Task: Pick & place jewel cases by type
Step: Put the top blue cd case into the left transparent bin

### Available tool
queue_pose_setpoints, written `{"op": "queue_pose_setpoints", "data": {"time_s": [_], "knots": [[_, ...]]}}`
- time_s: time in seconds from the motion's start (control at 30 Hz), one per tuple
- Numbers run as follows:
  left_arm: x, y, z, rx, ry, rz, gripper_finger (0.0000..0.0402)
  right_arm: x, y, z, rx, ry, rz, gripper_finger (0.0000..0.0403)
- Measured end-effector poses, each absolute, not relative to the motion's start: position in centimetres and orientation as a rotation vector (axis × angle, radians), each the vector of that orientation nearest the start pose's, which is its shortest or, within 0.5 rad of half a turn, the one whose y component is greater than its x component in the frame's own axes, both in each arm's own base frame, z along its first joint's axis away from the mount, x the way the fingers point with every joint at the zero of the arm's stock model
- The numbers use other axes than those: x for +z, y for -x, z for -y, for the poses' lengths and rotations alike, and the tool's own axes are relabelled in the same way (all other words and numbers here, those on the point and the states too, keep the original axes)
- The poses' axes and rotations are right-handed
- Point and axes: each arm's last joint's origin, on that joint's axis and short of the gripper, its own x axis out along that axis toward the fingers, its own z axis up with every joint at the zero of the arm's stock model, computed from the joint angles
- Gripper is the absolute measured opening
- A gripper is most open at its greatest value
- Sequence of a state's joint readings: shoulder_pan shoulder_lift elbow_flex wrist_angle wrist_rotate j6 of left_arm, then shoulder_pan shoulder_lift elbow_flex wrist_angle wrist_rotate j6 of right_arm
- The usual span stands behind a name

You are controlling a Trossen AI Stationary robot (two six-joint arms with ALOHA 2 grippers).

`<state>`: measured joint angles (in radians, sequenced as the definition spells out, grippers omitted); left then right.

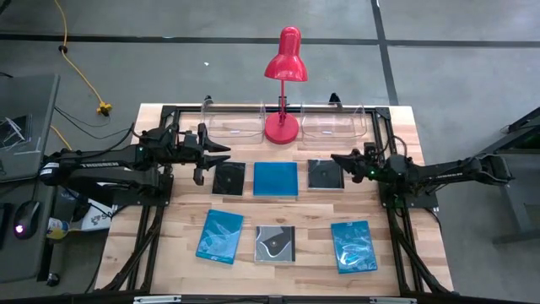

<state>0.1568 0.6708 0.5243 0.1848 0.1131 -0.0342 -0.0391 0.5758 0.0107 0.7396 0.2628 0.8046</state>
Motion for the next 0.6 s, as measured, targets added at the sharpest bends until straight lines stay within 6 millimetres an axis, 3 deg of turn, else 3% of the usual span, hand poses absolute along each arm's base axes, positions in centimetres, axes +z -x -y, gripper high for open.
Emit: {"op": "queue_pose_setpoints", "data": {"time_s": [0.1,0.3,0.6], "knots": [[29.5,-15.9,-2.2,0.043,0.057,0.039,0.0105,19.7,-13.2,1.1,-0.151,-0.724,0.335,0.0001],[29.5,-15.9,-2.2,0.043,0.060,0.040,0.0105,24.7,-14.1,1.1,-0.136,-0.553,0.344,0.0014],[29.4,-15.9,-2.3,0.084,0.078,0.032,0.0105,32.6,-14.7,1.4,-0.326,-0.372,-0.026,0.0062]]}}
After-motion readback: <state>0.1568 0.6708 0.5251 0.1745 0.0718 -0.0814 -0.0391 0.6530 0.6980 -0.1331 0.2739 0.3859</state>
